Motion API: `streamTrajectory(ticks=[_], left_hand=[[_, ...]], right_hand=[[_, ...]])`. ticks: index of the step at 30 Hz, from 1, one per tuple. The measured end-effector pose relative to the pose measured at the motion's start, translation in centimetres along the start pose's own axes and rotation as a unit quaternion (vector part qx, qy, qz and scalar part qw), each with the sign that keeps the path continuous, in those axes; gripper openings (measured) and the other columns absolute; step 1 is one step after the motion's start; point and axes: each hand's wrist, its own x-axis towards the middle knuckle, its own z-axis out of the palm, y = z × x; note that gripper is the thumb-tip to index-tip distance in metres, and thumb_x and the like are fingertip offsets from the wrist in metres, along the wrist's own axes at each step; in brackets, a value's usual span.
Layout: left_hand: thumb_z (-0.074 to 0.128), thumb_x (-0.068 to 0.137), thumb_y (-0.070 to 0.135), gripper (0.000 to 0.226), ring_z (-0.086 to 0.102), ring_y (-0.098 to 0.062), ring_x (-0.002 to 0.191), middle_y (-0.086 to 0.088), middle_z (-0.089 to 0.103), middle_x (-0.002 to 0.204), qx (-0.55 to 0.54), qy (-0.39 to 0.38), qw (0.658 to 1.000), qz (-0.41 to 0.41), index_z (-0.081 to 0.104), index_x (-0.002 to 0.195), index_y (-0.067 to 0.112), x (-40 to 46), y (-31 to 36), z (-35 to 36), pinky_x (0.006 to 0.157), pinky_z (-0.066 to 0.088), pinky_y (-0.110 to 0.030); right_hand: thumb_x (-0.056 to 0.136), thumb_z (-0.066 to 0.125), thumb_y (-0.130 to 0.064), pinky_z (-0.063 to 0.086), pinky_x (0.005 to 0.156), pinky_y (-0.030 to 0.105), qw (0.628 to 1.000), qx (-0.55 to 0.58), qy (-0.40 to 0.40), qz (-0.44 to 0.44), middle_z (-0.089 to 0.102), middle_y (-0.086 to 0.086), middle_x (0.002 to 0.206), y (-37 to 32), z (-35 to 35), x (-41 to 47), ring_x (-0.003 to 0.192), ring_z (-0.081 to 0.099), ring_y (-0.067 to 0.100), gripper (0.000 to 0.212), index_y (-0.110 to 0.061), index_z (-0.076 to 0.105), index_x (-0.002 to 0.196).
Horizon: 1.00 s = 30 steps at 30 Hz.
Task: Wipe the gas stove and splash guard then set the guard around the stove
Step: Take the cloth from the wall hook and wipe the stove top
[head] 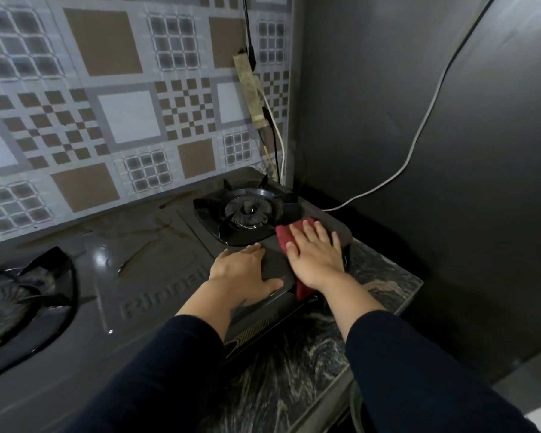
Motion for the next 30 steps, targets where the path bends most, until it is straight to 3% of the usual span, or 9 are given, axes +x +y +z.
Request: streamTrajectory(ticks=[4,8,12,16,19,30], left_hand=[[0.044,0.089,0.054,0.077,0.018,-0.014,0.146,0.001,0.018,0.159,-0.013,0.019,1.0,0.0,0.016,0.151,0.017,-0.9,-0.7,-0.5,0.12,0.009,-0.04],[0.043,0.09,0.038,0.071,0.014,-0.015,0.147,0.001,0.012,0.16,-0.017,0.017,0.999,-0.029,0.014,0.152,0.017,-2.2,-3.9,-2.3,0.119,0.007,-0.039],[0.044,0.093,0.039,0.067,0.015,-0.018,0.147,-0.001,0.012,0.16,-0.017,0.022,0.997,-0.076,0.018,0.15,0.017,-3.6,-8.7,-3.3,0.119,0.011,-0.043],[0.043,0.094,0.043,0.059,0.027,-0.021,0.143,-0.001,0.021,0.158,-0.037,0.026,0.994,-0.098,0.03,0.146,0.022,-4.1,-11.9,-3.5,0.117,0.02,-0.045],[0.039,0.092,0.044,0.054,0.031,-0.02,0.141,0.001,0.029,0.155,-0.047,0.042,0.994,-0.09,0.037,0.143,0.027,-3.7,-13.8,-4.2,0.114,0.025,-0.048],[0.037,0.098,0.039,0.059,0.015,-0.019,0.147,-0.001,0.015,0.16,-0.038,0.027,0.99,-0.13,0.02,0.15,0.019,-1.3,-21.7,-3.8,0.118,0.013,-0.048]], right_hand=[[0.099,0.017,-0.045,-0.002,0.118,0.042,0.998,0.007,0.003,-0.069,0.004,-0.008,0.161,-2.1,0.6,-2.5,0.147,-0.002,0.014,0.051,-0.036,0.014,0.15],[0.099,0.016,-0.046,0.0,0.118,0.039,0.993,-0.003,-0.006,-0.114,0.003,-0.011,0.161,-4.5,1.1,-3.7,0.147,-0.002,0.011,0.051,-0.039,0.014,0.149],[0.1,0.016,-0.046,0.0,0.118,0.036,0.984,-0.004,-0.016,-0.179,0.0,-0.013,0.16,-6.7,1.3,-4.7,0.146,-0.004,0.006,0.05,-0.041,0.012,0.149],[0.099,0.019,-0.044,-0.002,0.118,0.036,0.967,-0.032,-0.05,-0.246,0.001,-0.004,0.161,-11.2,1.5,-4.3,0.147,-0.005,0.012,0.054,-0.034,0.006,0.15],[0.1,0.017,-0.041,-0.006,0.117,0.037,0.964,-0.045,-0.09,-0.246,-0.004,0.001,0.161,-14.8,1.9,-2.6,0.147,-0.009,0.017,0.055,-0.03,0.001,0.151],[0.099,0.012,-0.049,-0.004,0.119,0.041,0.973,-0.033,-0.115,-0.199,-0.009,0.0,0.161,-22.1,3.8,6.0,0.147,-0.01,0.019,0.057,-0.031,-0.003,0.151]])
